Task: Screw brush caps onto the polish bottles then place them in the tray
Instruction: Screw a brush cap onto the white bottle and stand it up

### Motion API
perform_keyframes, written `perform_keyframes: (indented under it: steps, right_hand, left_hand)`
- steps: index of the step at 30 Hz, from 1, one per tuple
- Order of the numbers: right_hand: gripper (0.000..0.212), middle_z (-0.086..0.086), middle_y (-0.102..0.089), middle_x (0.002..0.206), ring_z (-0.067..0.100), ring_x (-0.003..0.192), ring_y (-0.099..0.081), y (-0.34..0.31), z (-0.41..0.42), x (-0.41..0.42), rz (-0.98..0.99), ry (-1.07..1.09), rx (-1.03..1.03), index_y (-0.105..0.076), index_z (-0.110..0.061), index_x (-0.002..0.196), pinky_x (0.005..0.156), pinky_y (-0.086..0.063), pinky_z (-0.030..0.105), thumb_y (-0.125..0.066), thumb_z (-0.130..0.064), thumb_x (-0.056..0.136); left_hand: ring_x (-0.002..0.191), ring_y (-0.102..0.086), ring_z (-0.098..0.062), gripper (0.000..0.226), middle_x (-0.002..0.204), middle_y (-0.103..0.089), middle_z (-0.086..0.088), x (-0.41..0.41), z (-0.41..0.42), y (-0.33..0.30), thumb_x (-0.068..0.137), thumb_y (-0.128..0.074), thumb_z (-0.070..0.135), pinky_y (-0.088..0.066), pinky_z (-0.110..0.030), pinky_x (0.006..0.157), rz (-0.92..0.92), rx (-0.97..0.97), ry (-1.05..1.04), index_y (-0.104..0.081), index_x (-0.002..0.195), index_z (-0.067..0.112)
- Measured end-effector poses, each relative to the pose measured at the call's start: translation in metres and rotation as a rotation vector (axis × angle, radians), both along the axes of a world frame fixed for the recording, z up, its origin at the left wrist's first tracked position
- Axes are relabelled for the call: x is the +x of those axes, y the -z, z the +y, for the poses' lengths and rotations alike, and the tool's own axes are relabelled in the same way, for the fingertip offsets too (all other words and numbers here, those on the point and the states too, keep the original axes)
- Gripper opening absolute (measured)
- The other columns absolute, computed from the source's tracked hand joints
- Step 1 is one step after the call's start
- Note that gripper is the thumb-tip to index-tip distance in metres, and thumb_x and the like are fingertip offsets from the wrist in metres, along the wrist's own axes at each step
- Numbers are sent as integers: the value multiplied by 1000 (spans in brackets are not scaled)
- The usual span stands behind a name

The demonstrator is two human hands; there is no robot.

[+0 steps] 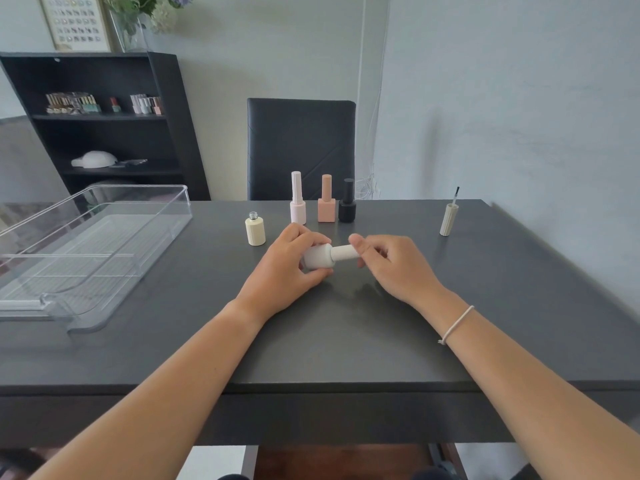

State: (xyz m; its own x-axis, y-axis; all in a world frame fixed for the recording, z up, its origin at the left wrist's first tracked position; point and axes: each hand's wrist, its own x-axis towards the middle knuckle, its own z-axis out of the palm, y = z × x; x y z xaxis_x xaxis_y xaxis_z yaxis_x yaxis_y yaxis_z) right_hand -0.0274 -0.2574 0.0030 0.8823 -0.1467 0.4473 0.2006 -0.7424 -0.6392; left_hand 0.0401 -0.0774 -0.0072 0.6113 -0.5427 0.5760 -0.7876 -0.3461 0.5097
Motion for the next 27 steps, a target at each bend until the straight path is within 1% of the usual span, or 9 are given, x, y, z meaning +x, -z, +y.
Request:
perform_keyframes:
  steps: [1, 4, 8, 10, 12, 16, 20, 24, 27]
  right_hand:
    - [46, -12, -46, 46, 5, 49, -42, 0, -1, -1, -9, -5, 23, -61, -11, 71, 50, -30, 23, -45, -50, 89]
    - [20, -14, -49, 63, 0, 56, -45, 0, 0, -2, -35, -56, -36, -58, -19, 85, 52, -33, 16, -56, -38, 86]
    - [39, -9, -46, 55, 7, 50, -41, 0, 1, 0, -11, -18, -41, -61, -11, 76, 52, -30, 24, -49, -46, 88]
    - [28, -11, -48, 60, 1, 53, -45, 0, 0, -1, -37, -41, 1, -59, -18, 81, 52, -32, 19, -52, -45, 87]
    - [14, -14, -50, 67, -1, 55, -46, 1, 0, -2, -32, -78, -31, -55, -22, 87, 53, -34, 18, -57, -36, 86]
    - [23, -12, -47, 58, 8, 52, -41, 1, 0, 0, -4, -56, -46, -56, -13, 77, 52, -35, 26, -57, -33, 87]
    - [24, -11, -46, 57, 8, 53, -41, 2, 0, 0, -10, -60, -30, -58, -10, 79, 52, -33, 24, -54, -33, 89]
    - [18, -12, -46, 56, 3, 49, -41, -3, -1, 3, -84, -17, 134, -59, -13, 80, 49, -32, 12, -55, -28, 89]
    - [15, -12, -47, 59, 1, 50, -42, -10, -10, 8, -142, 63, 244, -60, -16, 80, 50, -32, 10, -56, -26, 89]
  left_hand:
    - [87, -46, -5, 34, 100, -51, 0, 0, 0, 0, 75, -73, 15, -39, -7, 71, 2, -5, -3, -61, 106, 20]
    - [88, -47, -7, 33, 100, -52, -1, 0, 0, 0, 75, -73, 15, -40, -7, 71, 5, -6, -9, -61, 106, 19]
    - [87, -45, -4, 35, 101, -51, 0, 0, 0, 0, 75, -73, 16, -40, -7, 71, 1, 9, -5, -61, 107, 20]
    - [86, -44, -3, 34, 101, -52, 0, 0, 0, 0, 75, -73, 16, -40, -7, 71, 4, 6, -9, -61, 107, 20]
    - [87, -45, -4, 34, 101, -52, 0, 1, 0, 0, 75, -73, 16, -40, -7, 71, 4, 5, -12, -61, 106, 19]
    - [89, -47, -8, 34, 102, -52, 0, 1, 0, 1, 76, -72, 16, -41, -8, 71, 4, 22, -14, -61, 108, 20]
    - [89, -47, -5, 36, 103, -53, 0, 2, -1, 1, 76, -72, 18, -41, -8, 72, 4, 7, -10, -61, 110, 20]
    - [91, -49, -2, 42, 102, -53, 6, 3, 0, 0, 71, -75, 32, -41, -10, 70, 34, -111, -9, -59, 110, 27]
    - [87, -50, 0, 42, 99, -52, 13, 14, 13, -6, 71, -74, 37, -41, -9, 69, 37, -291, -214, -57, 109, 30]
